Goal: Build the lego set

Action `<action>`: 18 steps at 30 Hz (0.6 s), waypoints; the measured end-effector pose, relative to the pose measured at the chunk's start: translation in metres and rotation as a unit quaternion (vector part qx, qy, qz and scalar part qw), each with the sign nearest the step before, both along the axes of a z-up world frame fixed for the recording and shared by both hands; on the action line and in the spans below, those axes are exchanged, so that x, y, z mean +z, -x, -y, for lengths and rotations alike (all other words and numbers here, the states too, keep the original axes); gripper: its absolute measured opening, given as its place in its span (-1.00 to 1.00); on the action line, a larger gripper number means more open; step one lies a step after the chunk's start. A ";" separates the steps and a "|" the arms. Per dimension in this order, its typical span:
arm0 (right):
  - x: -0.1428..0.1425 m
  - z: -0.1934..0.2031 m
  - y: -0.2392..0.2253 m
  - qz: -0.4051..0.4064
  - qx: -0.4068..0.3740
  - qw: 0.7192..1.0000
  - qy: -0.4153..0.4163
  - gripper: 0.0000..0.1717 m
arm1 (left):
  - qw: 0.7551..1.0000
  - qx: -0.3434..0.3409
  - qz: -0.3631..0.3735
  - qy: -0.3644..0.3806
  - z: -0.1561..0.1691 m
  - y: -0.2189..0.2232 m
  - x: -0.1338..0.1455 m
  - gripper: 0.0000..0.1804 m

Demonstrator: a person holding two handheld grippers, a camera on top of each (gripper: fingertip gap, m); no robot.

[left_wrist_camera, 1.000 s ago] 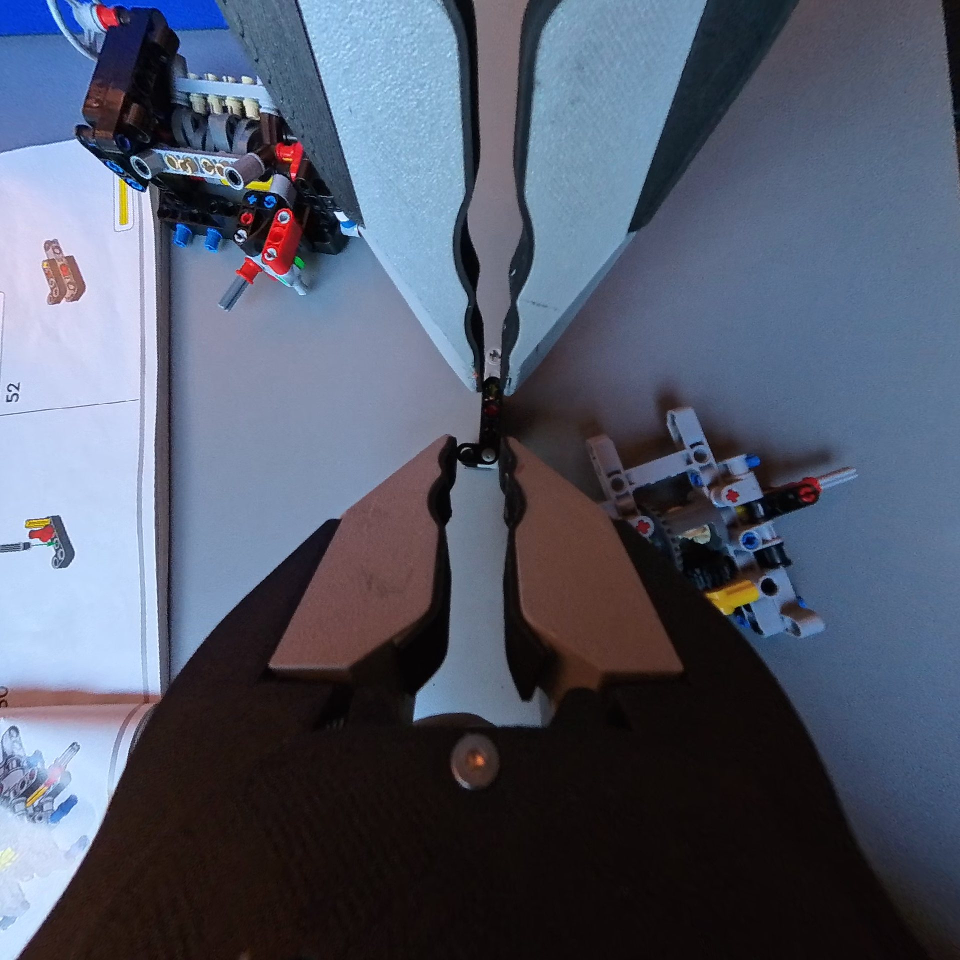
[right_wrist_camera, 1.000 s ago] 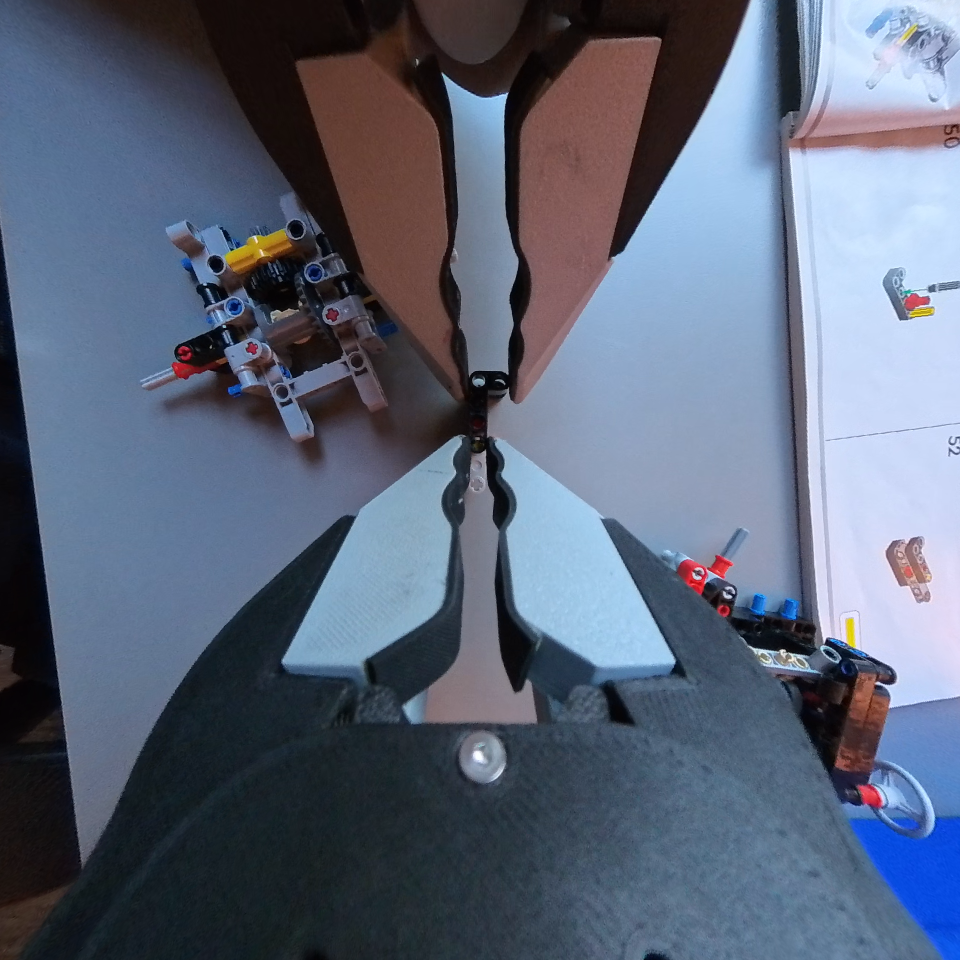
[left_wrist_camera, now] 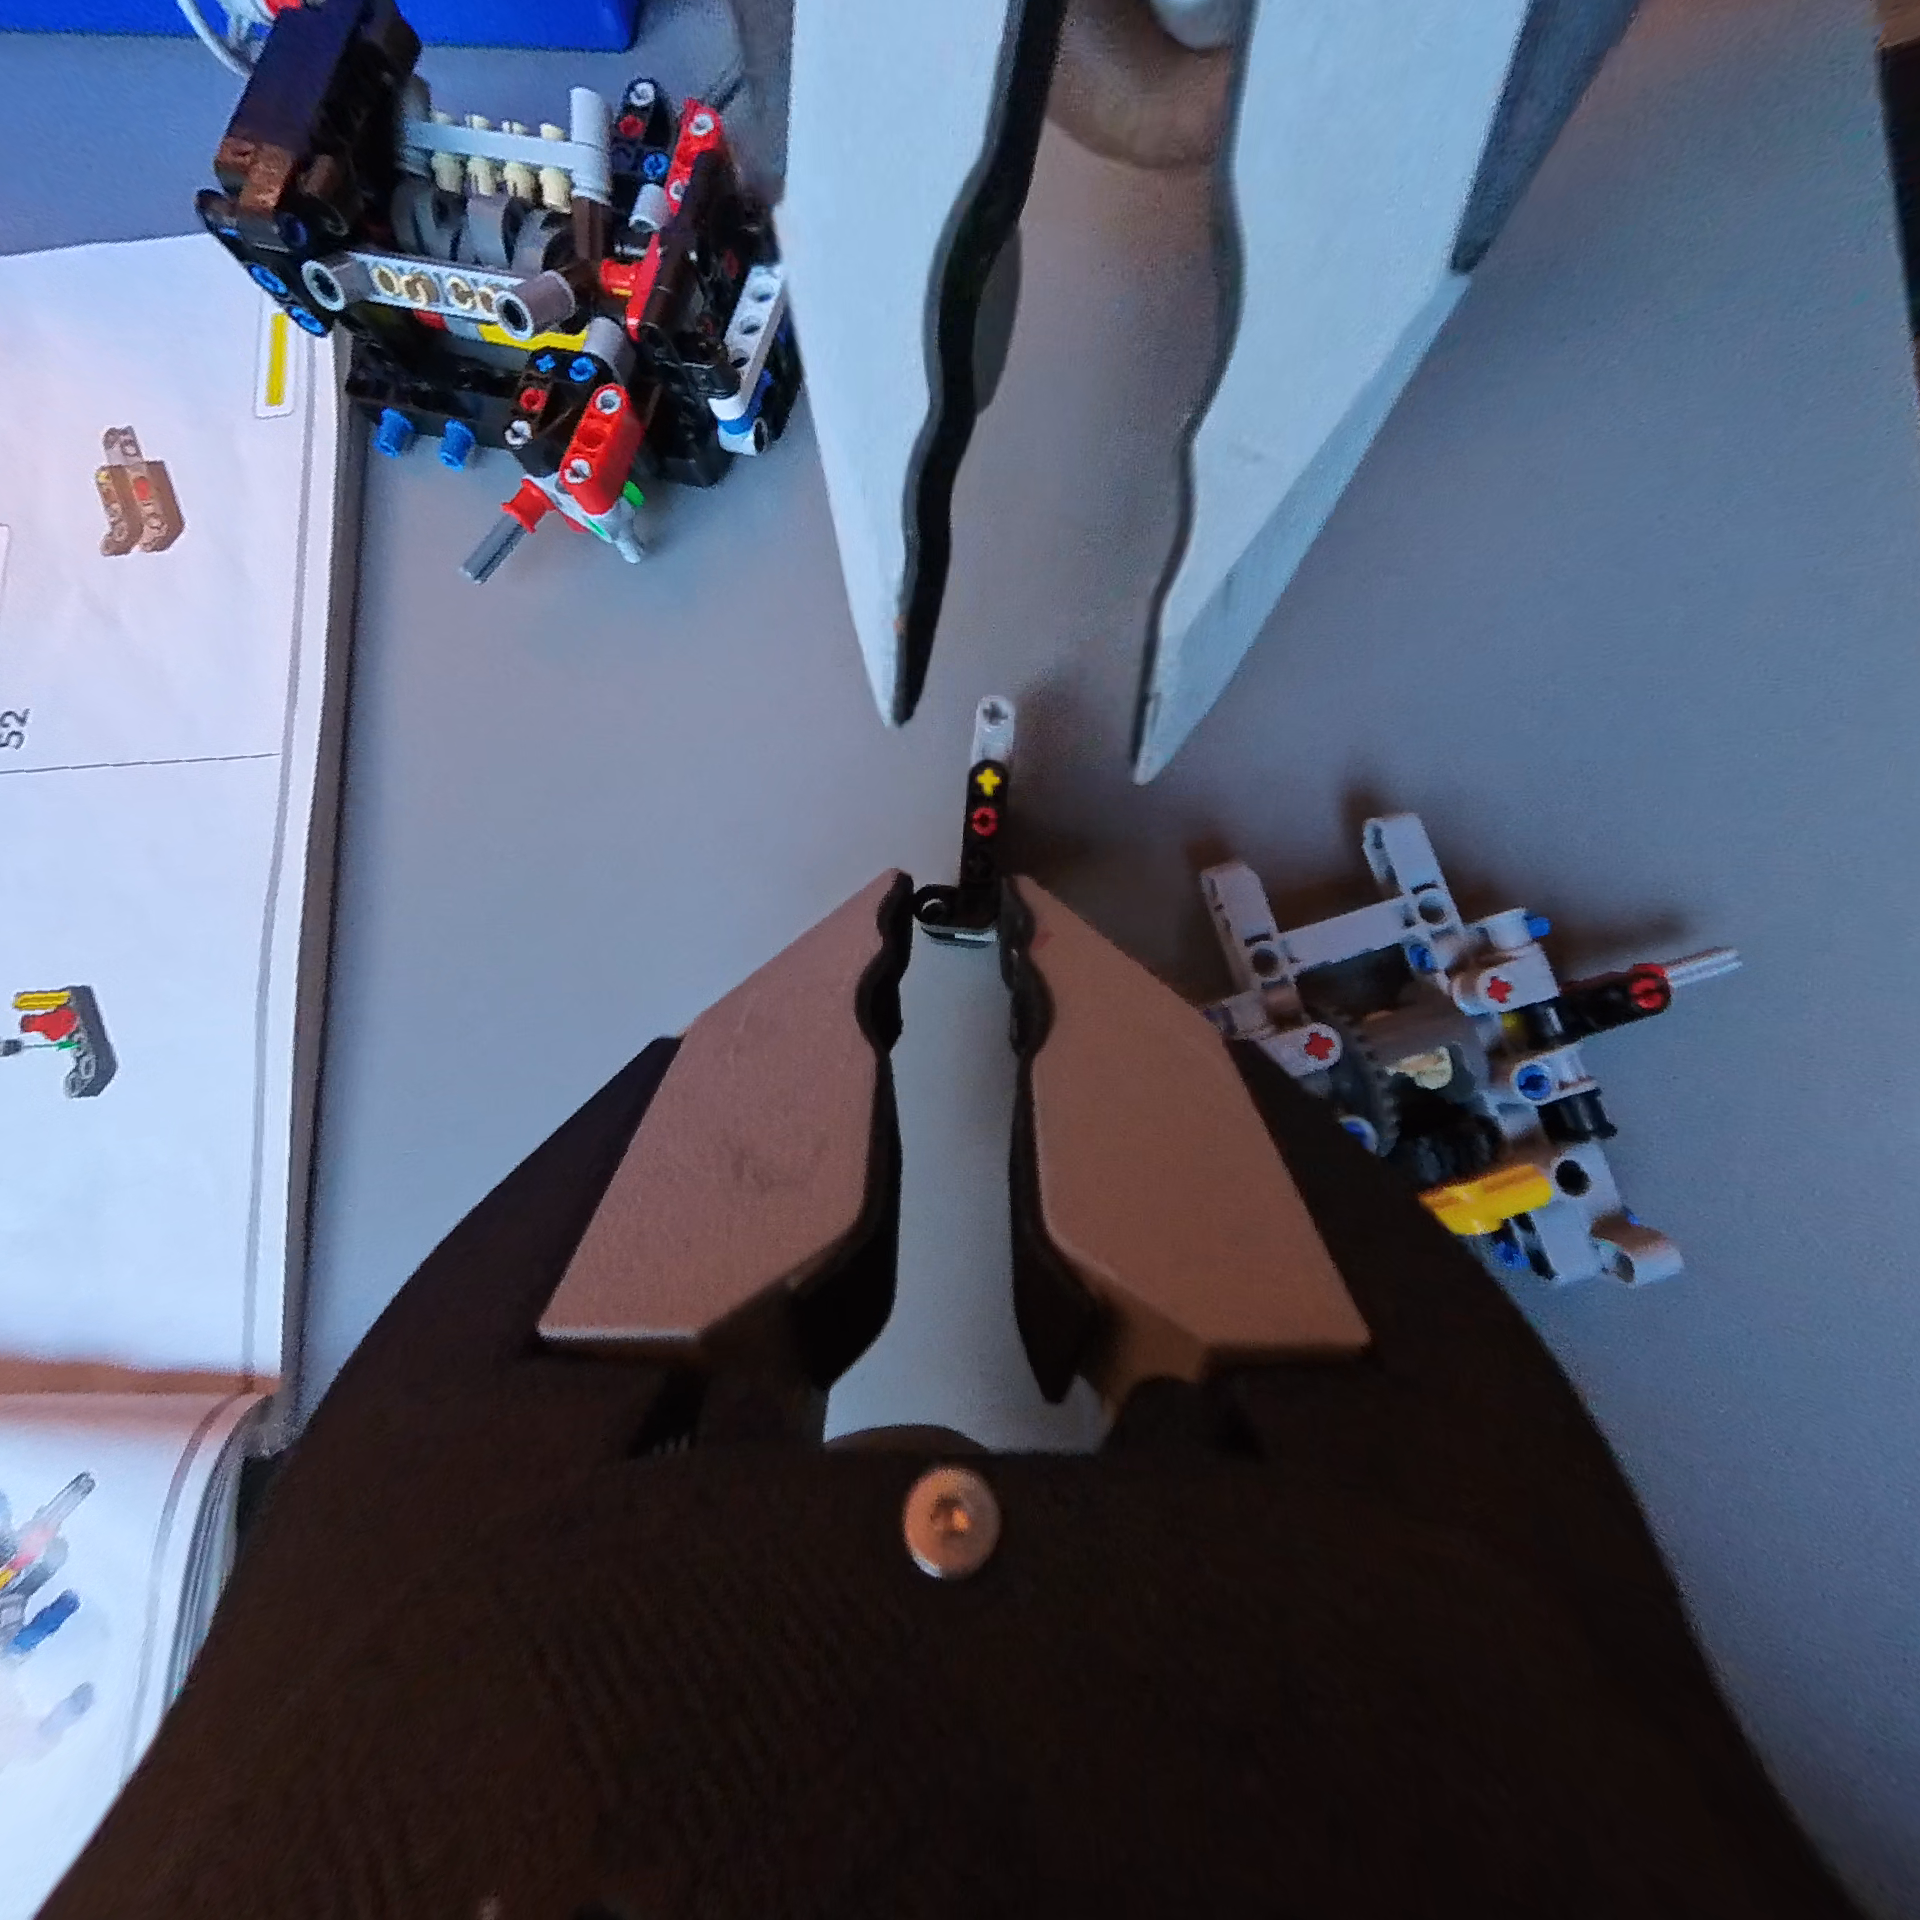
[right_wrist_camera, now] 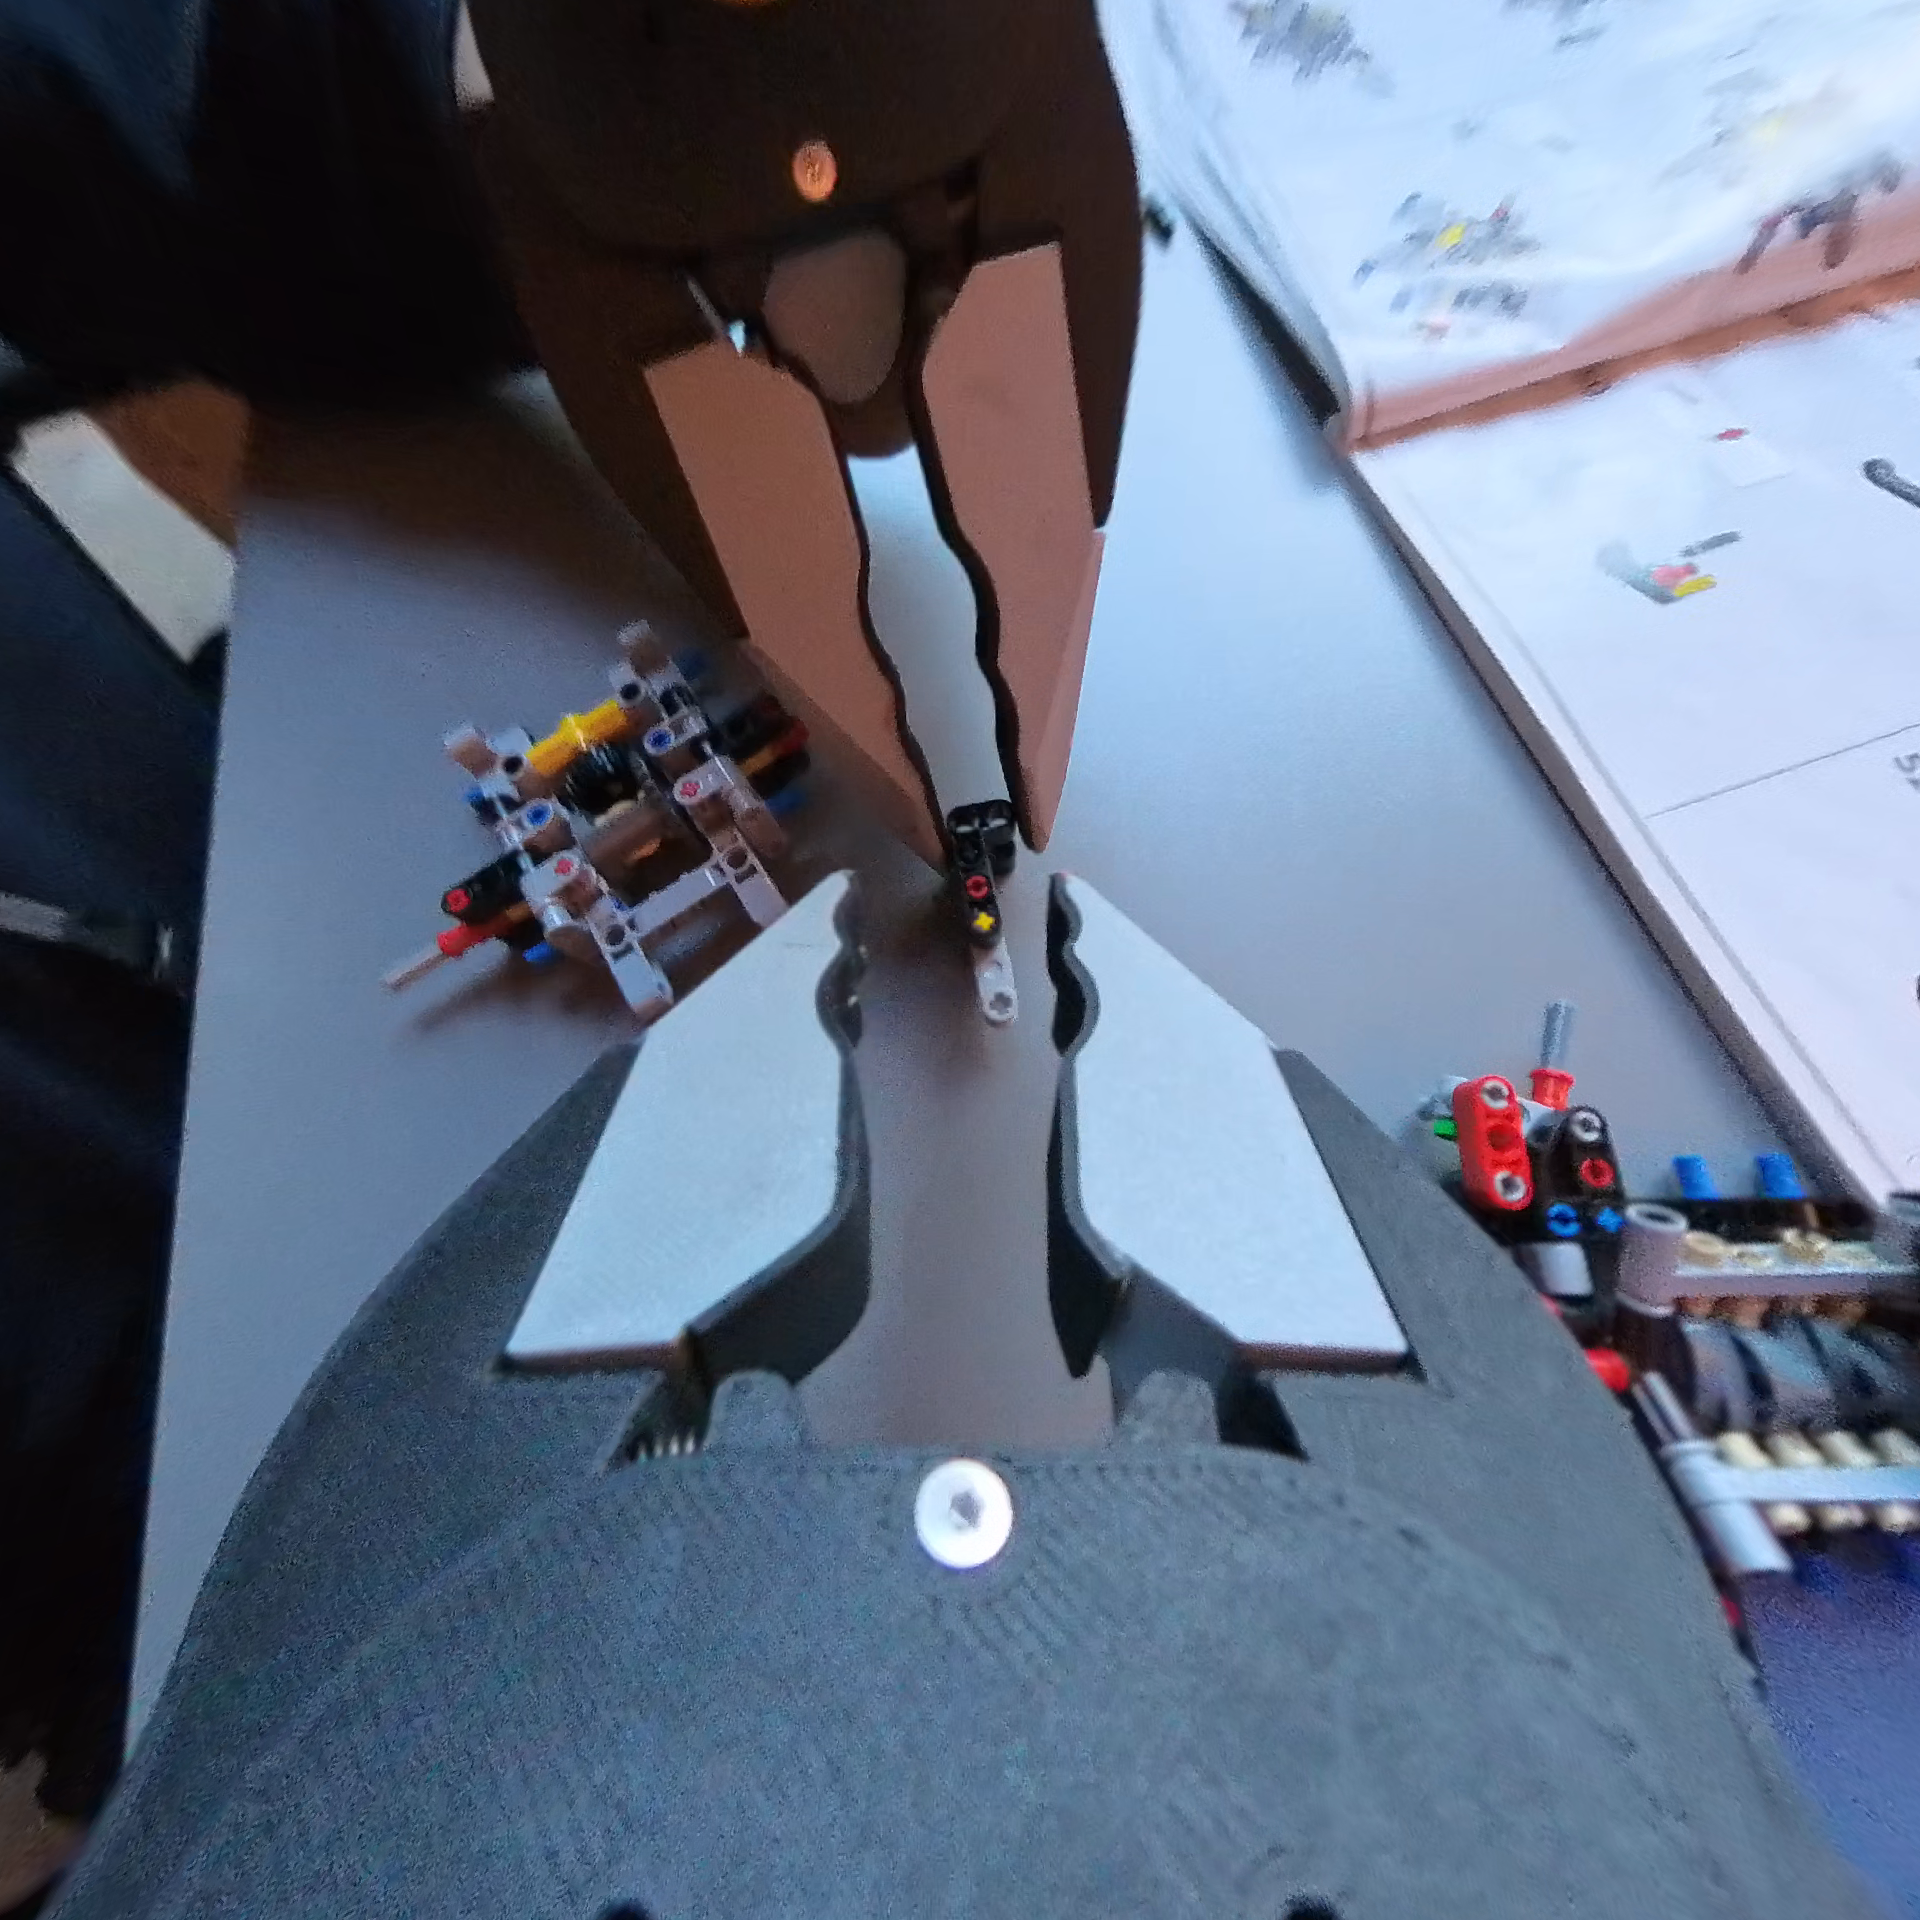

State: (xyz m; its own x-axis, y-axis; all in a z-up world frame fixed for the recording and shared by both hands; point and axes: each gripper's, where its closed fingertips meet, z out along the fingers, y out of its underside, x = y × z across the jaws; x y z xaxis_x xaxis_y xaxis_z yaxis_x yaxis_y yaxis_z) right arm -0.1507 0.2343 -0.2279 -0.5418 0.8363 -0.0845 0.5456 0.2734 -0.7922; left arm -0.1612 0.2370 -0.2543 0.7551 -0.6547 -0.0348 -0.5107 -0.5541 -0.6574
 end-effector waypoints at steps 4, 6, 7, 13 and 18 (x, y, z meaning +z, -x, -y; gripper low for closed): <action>-0.010 -0.015 -0.008 -0.012 -0.045 0.998 -0.031 -0.61 | 1.000 0.016 -0.012 0.009 0.004 0.007 -0.003 -0.64; -0.014 -0.020 -0.013 -0.017 -0.062 0.997 -0.045 -0.65 | 1.000 0.025 -0.003 0.010 0.007 0.008 -0.001 -0.60; -0.016 -0.022 -0.016 -0.018 -0.069 0.996 -0.046 -0.65 | 0.999 0.032 0.005 0.009 0.008 0.009 0.001 -0.58; -0.002 -0.040 -0.031 -0.116 -0.132 0.982 -0.071 -0.68 | 0.993 0.109 0.042 -0.001 0.027 0.032 0.022 -0.57; 0.024 -0.057 -0.043 -0.201 -0.185 0.959 -0.070 -0.74 | 0.980 0.189 0.053 -0.024 0.051 0.047 0.034 -0.57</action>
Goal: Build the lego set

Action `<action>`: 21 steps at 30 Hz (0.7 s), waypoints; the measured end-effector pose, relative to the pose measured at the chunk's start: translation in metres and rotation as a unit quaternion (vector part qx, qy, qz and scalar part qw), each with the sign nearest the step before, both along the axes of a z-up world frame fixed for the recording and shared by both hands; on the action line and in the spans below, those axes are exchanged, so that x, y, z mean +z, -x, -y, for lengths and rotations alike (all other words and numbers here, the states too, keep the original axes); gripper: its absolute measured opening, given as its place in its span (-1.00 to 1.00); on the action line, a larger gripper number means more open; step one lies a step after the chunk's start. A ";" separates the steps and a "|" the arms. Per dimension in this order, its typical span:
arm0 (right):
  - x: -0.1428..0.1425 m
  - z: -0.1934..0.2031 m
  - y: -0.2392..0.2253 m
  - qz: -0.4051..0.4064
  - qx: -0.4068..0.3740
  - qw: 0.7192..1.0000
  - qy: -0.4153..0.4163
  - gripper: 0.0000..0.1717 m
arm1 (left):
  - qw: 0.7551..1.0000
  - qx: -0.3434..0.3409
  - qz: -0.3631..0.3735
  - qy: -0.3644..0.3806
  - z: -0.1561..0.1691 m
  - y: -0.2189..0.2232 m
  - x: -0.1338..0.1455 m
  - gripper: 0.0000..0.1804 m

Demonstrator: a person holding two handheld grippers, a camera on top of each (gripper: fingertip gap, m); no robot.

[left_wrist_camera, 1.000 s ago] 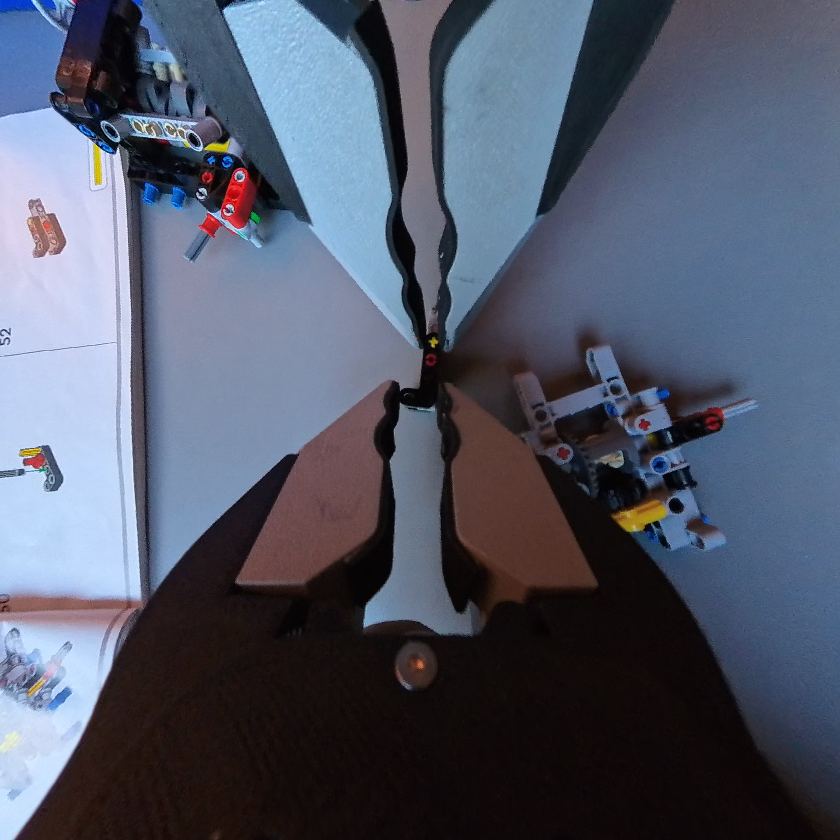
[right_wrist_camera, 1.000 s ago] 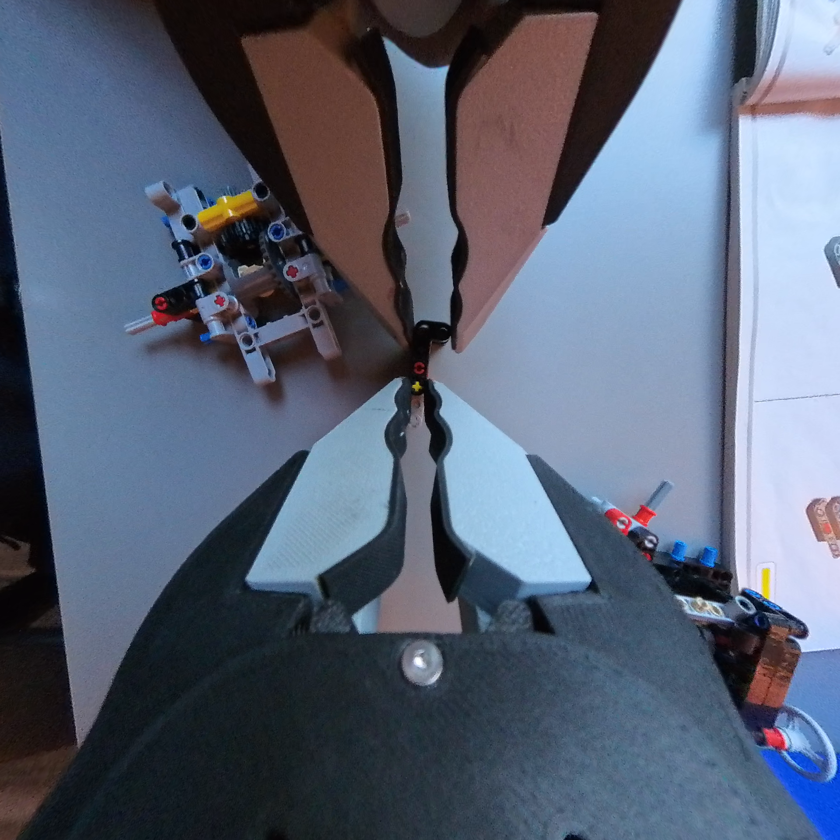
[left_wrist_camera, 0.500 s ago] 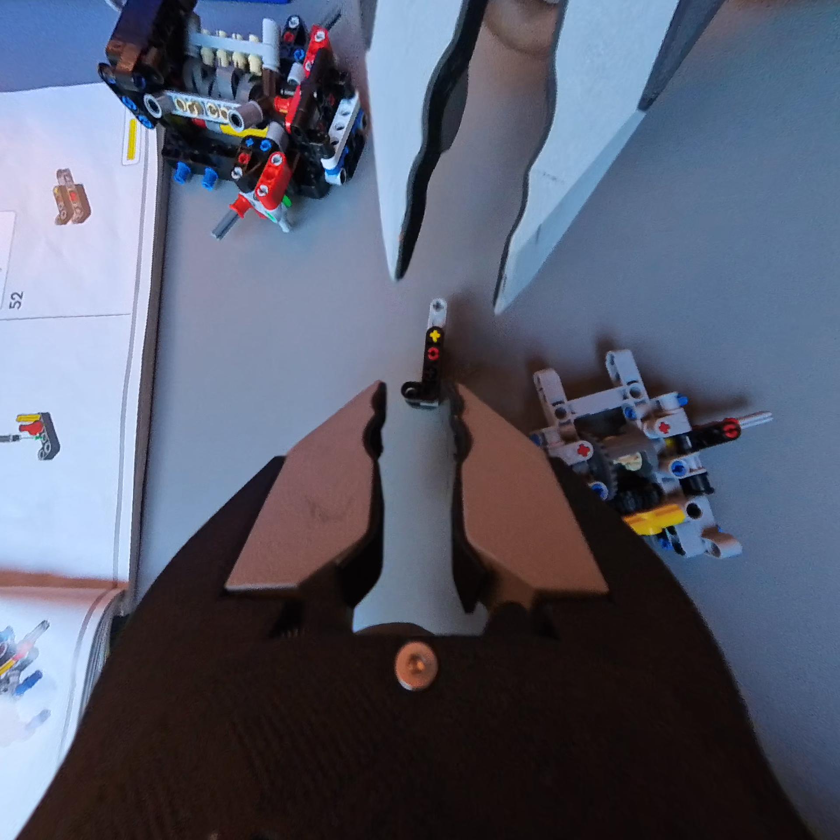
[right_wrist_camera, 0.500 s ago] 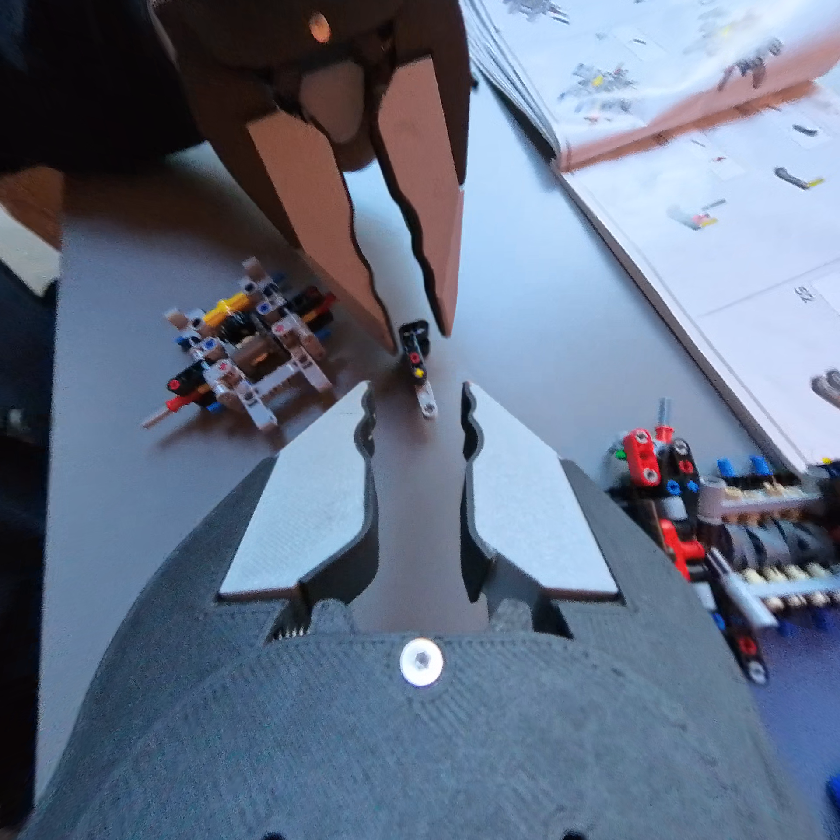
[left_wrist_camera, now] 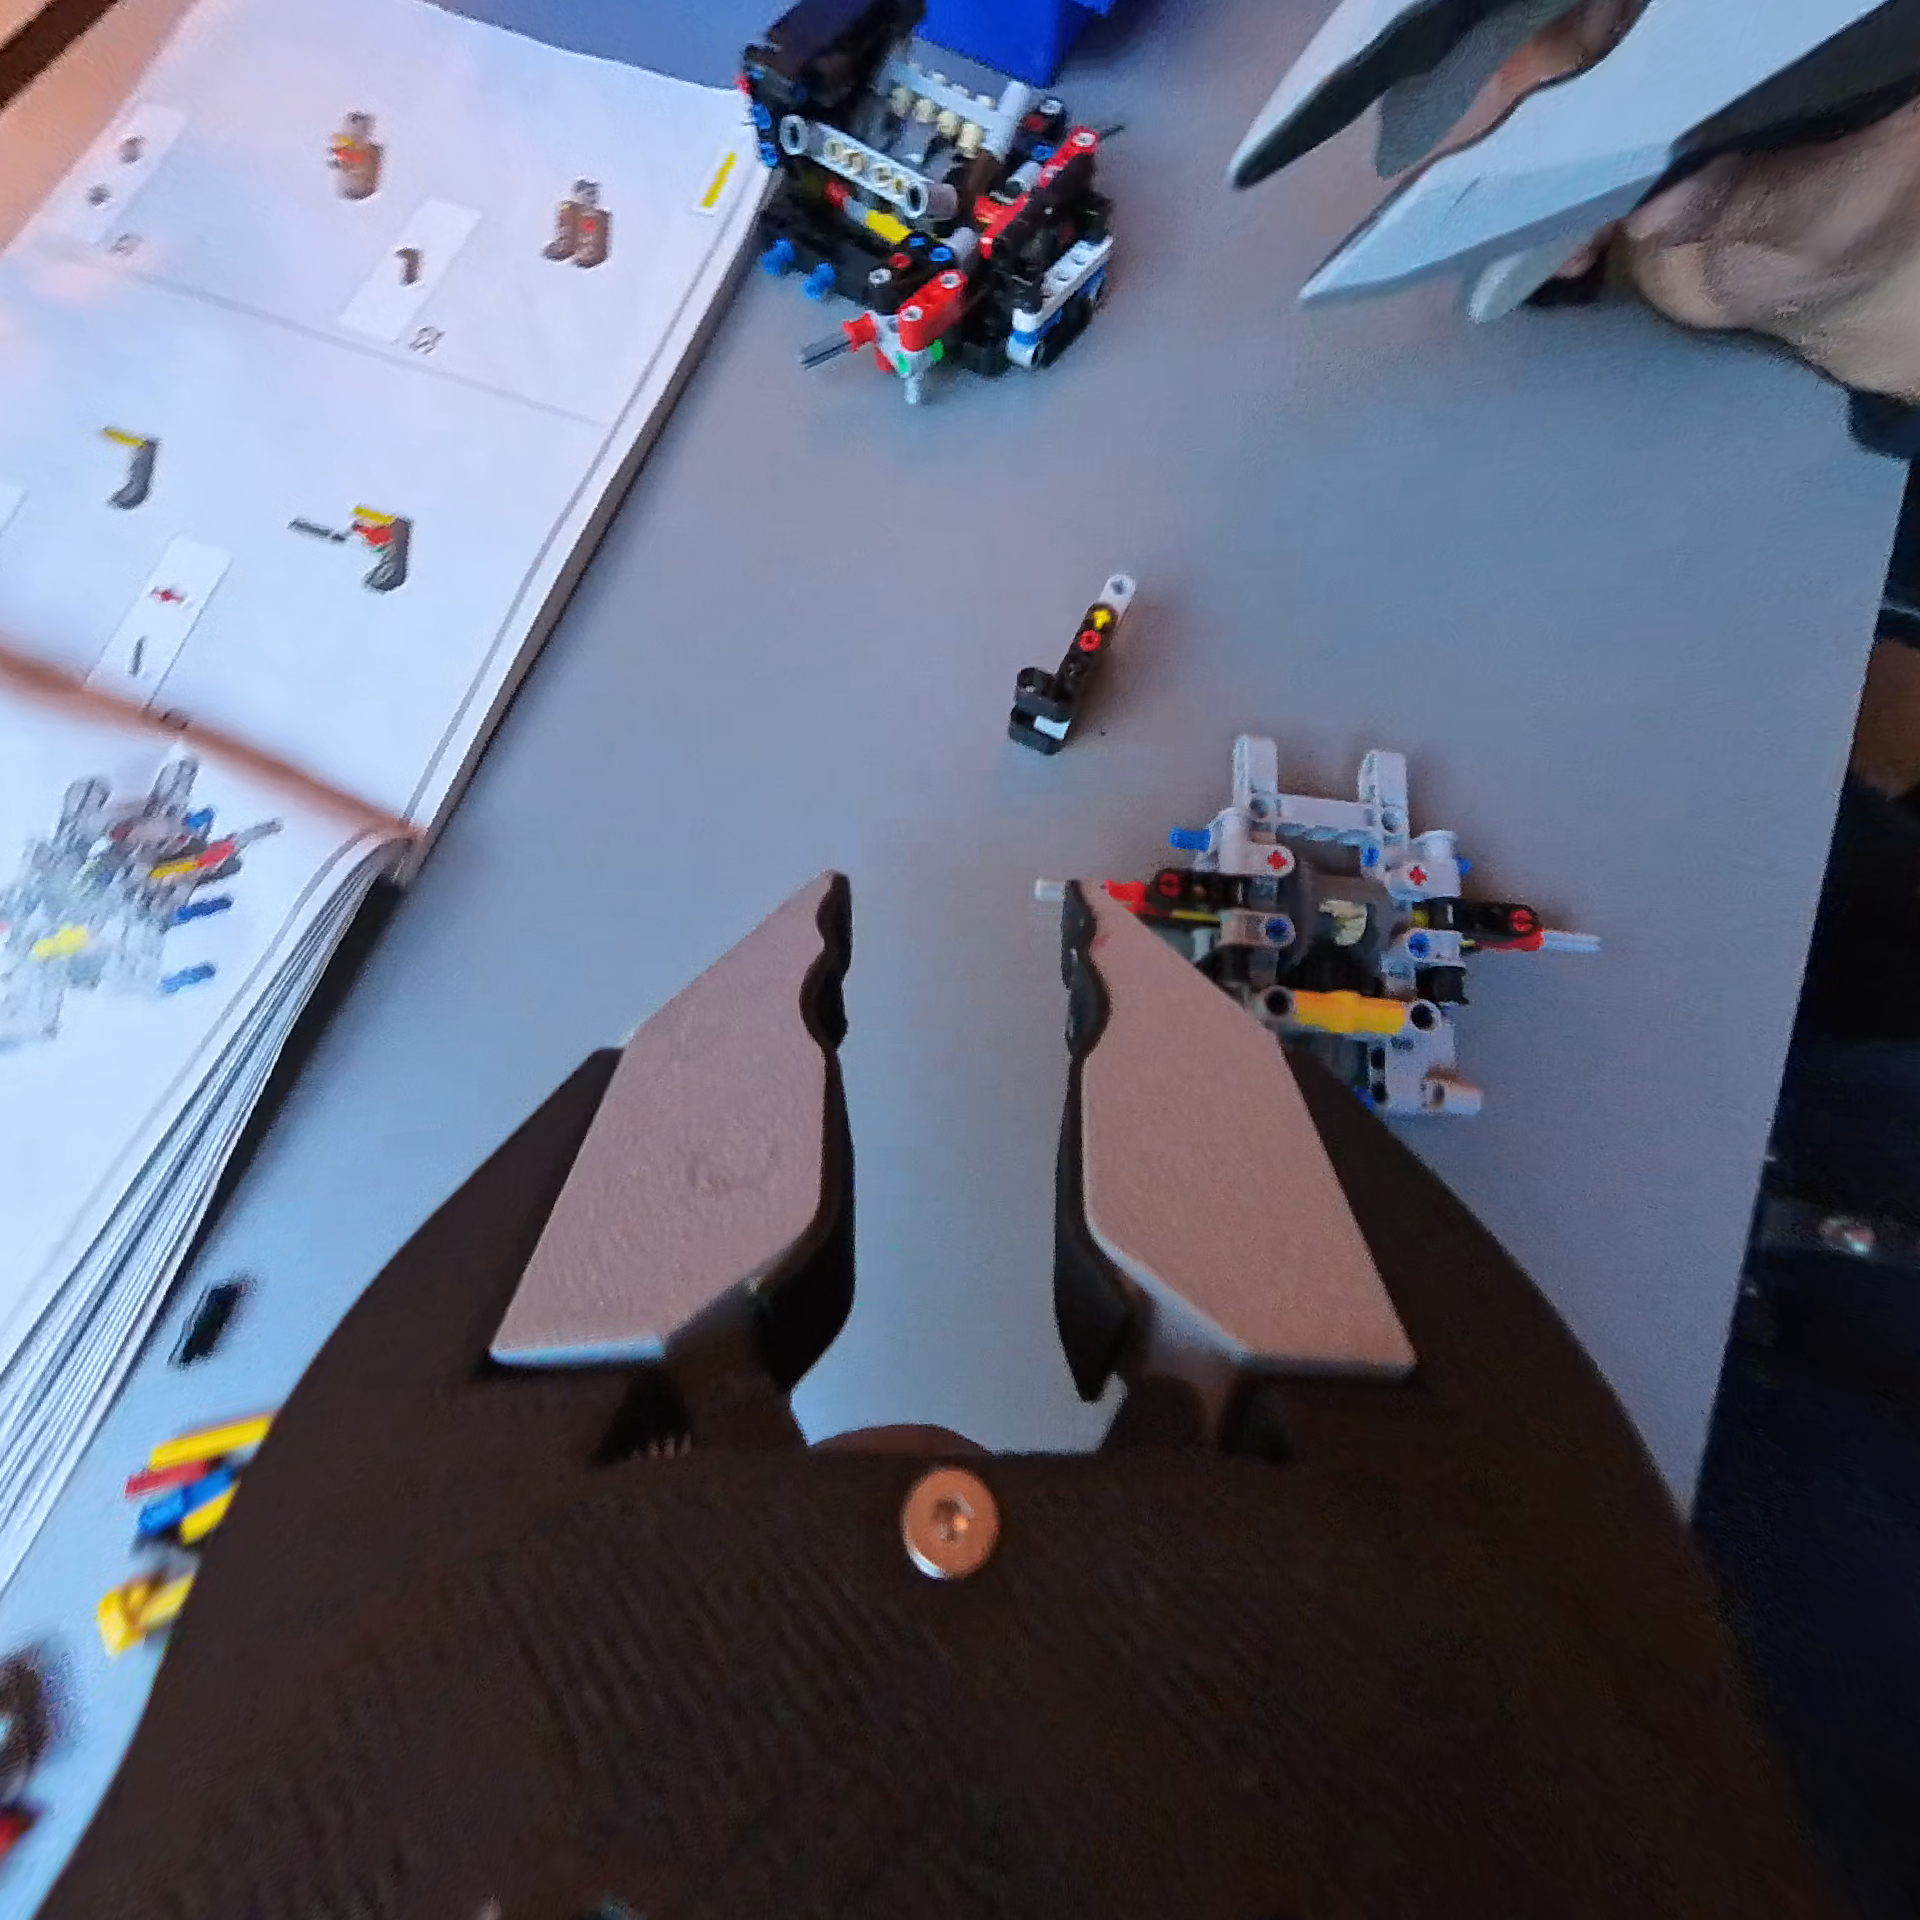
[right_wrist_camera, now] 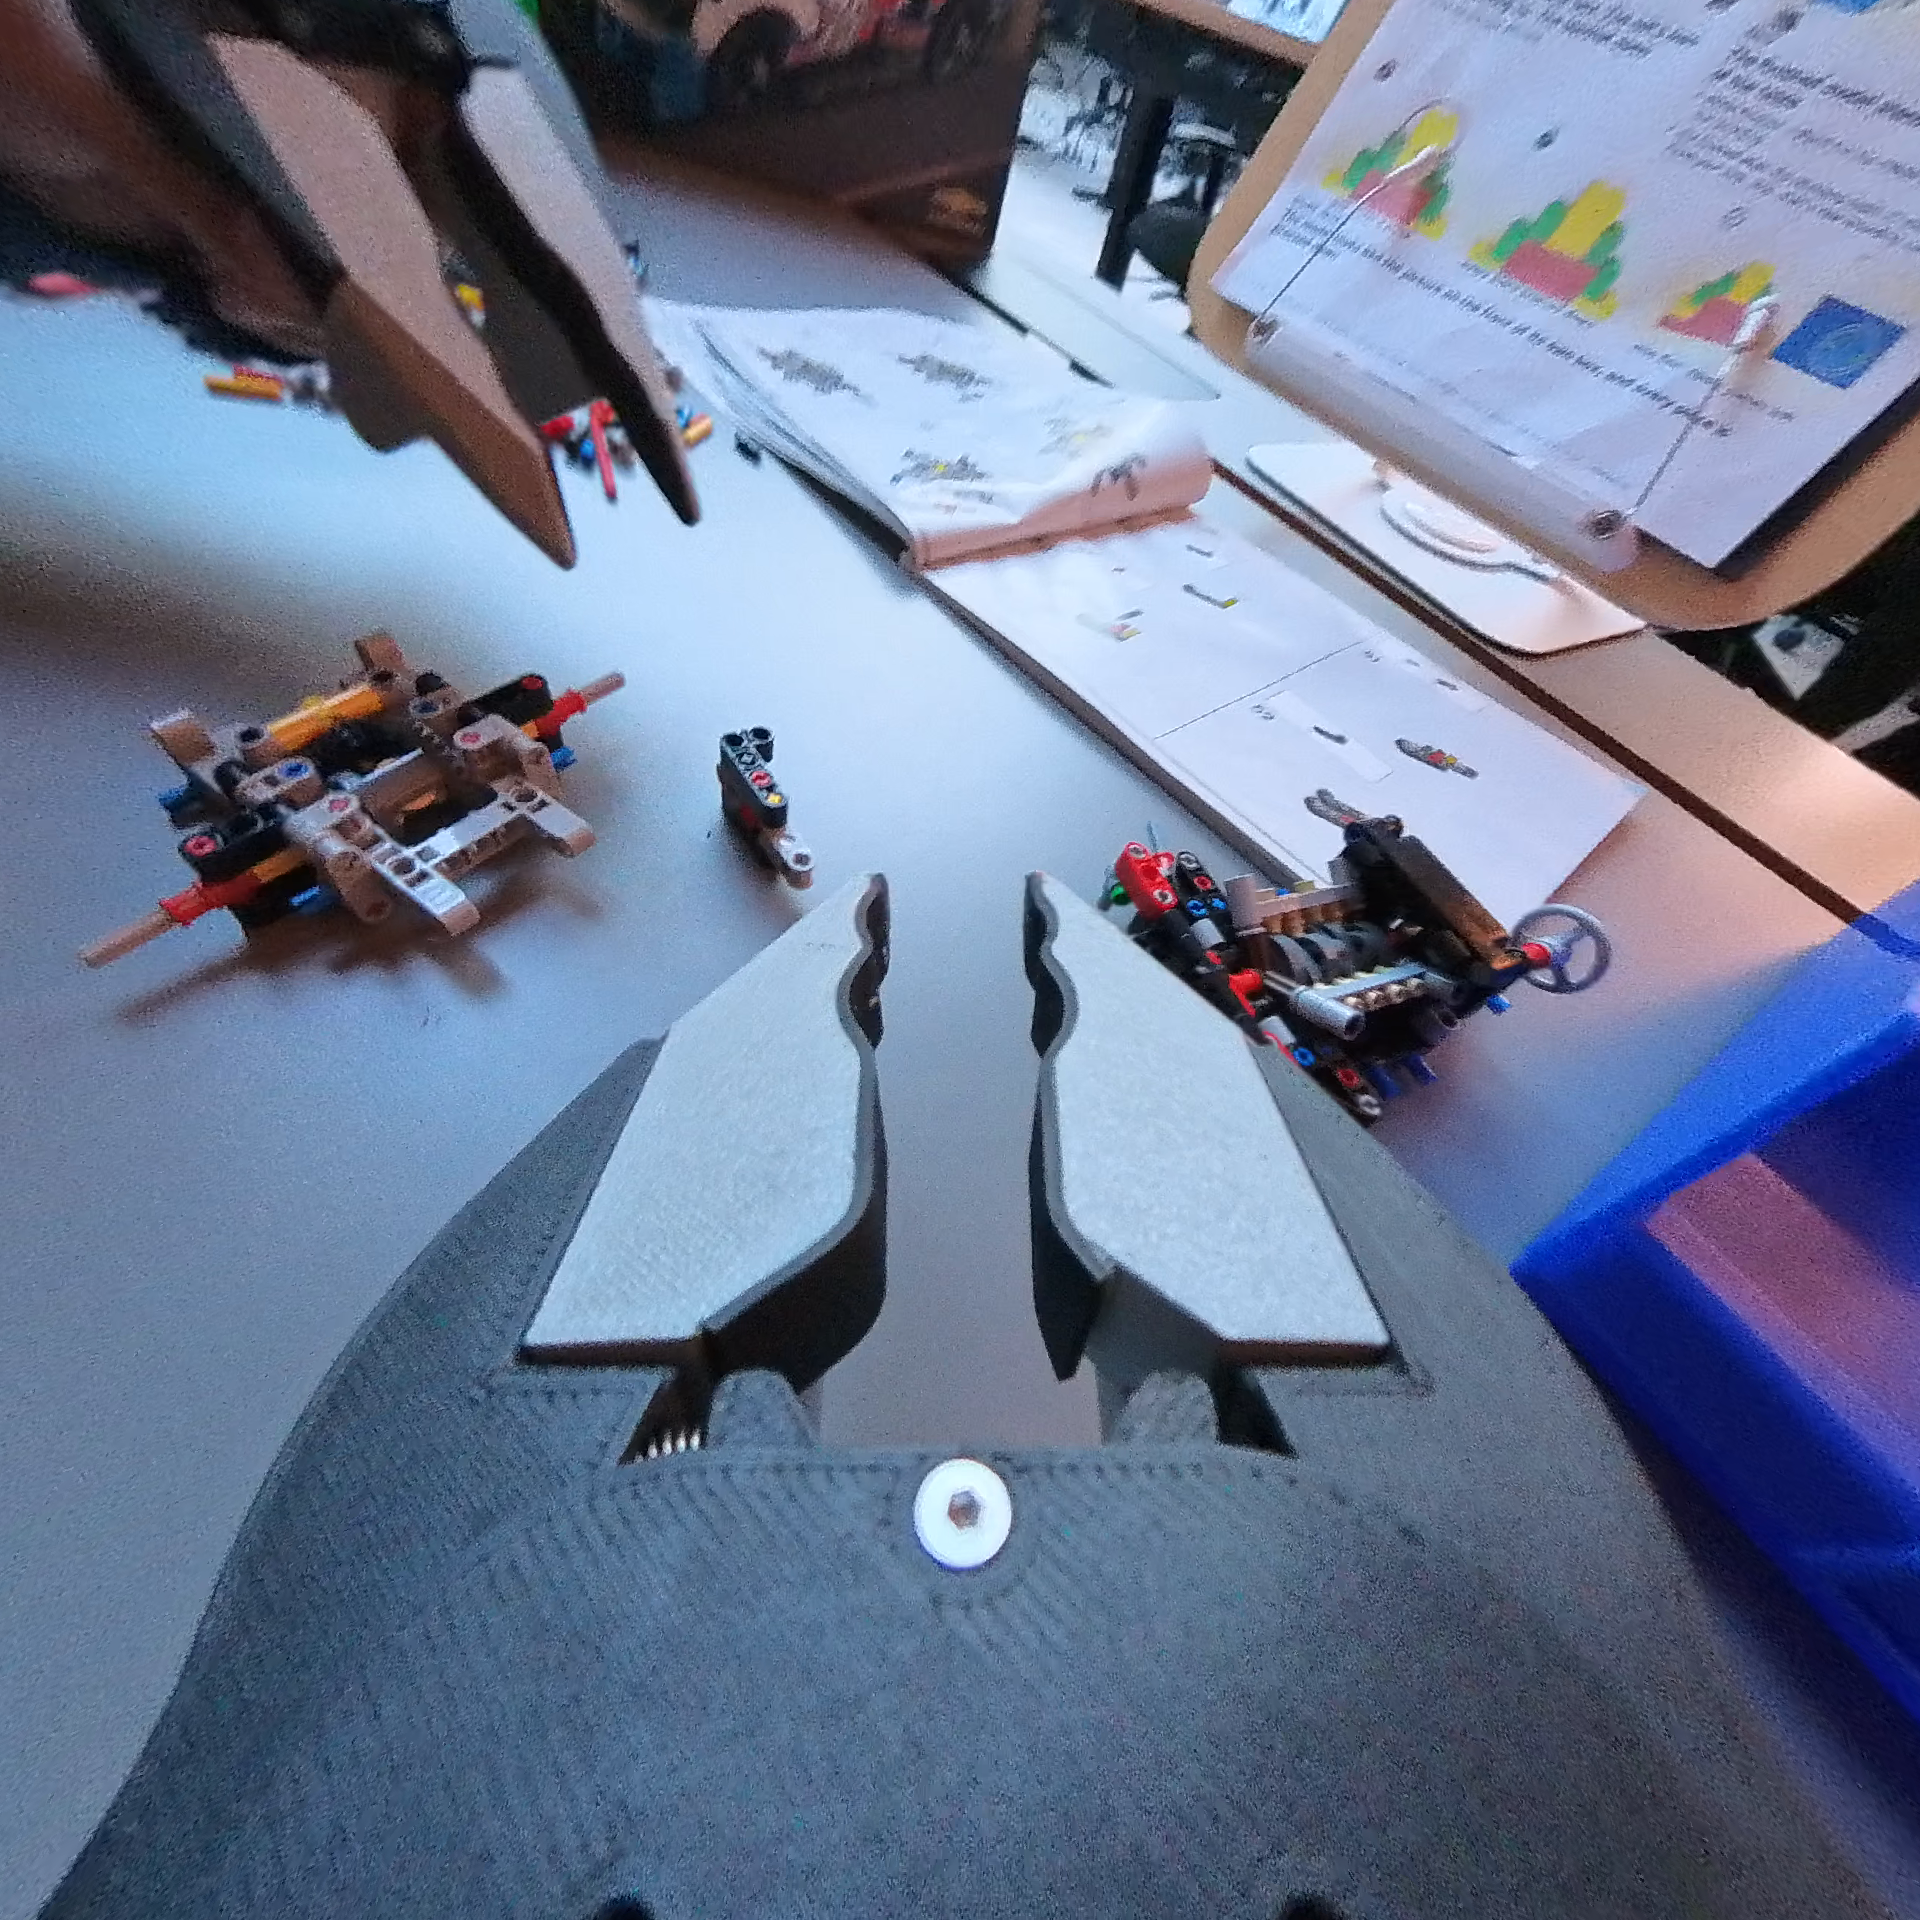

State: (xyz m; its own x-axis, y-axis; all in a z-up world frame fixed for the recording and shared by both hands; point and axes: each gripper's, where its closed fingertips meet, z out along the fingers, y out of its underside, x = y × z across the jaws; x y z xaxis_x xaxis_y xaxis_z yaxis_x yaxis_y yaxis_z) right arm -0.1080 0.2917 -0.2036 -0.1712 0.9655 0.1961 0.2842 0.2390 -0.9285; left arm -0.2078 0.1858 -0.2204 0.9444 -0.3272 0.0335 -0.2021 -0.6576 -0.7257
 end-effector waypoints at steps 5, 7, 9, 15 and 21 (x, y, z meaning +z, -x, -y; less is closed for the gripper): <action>0.003 -0.010 0.000 -0.003 -0.015 0.999 0.047 -0.73 | 0.998 0.025 -0.051 -0.006 0.001 0.013 0.022 -0.58; 0.005 -0.012 0.000 -0.009 -0.019 0.998 0.055 -0.73 | 0.998 0.019 -0.058 -0.010 -0.015 0.016 0.035 -0.57; 0.006 -0.013 -0.001 -0.015 -0.019 0.998 0.059 -0.74 | 0.998 0.006 -0.060 -0.005 -0.039 0.018 0.041 -0.58; 0.006 -0.027 -0.001 -0.017 -0.052 0.997 0.061 -0.66 | 0.994 -0.036 -0.087 0.064 -0.122 0.041 0.014 -0.50; -0.005 -0.052 0.010 0.037 -0.081 0.996 0.029 -0.27 | 0.982 -0.061 -0.101 0.144 -0.162 0.057 -0.036 -0.35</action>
